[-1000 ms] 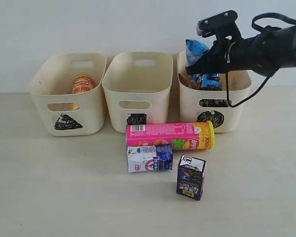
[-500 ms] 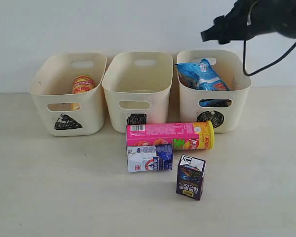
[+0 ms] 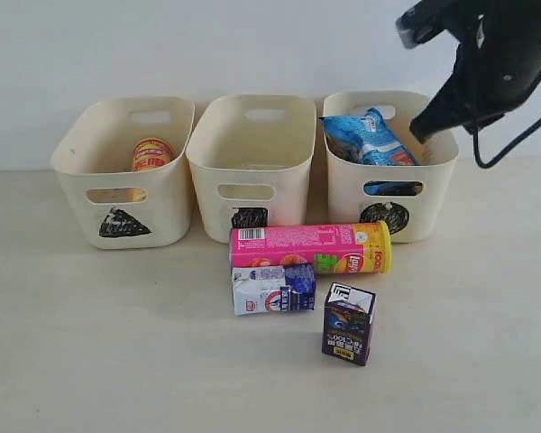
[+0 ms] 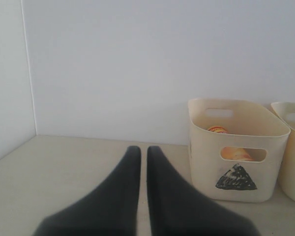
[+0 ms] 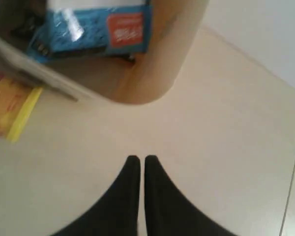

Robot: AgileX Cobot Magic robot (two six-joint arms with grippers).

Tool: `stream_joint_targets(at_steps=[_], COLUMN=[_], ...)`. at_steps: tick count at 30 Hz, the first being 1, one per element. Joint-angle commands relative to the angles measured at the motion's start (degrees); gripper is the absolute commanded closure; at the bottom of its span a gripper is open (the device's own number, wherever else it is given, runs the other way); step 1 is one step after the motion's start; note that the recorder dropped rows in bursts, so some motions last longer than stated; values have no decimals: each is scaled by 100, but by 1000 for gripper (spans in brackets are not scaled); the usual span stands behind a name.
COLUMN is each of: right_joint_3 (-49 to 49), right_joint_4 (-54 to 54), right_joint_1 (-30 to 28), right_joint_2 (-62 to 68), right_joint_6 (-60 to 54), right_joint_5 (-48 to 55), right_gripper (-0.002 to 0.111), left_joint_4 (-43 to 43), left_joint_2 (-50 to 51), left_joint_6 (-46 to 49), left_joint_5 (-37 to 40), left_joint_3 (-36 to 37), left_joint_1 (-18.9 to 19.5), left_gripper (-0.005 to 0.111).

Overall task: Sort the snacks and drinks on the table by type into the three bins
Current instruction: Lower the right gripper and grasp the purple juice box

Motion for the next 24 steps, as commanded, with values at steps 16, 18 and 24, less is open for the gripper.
stream_joint_targets(at_steps=[16, 18, 24], right_joint_3=[1005, 1246, 1638], right_joint_4=[2276, 2276, 2253], right_joint_1=[1662, 1662, 1662], right_joint_2=[-45, -45, -45], right_joint_6=[-2737, -2737, -2904], right_joint_5=[1035, 470, -559], right_gripper=[56, 34, 29], left_joint_4=[-54, -54, -54], left_joint_2=[-17, -17, -17], left_joint_6=[-22, -22, -22], left_joint_5=[-18, -18, -18], left_joint_3=[-6, -6, -6], left_joint_1=[30, 30, 30], left_gripper=[102, 102, 102])
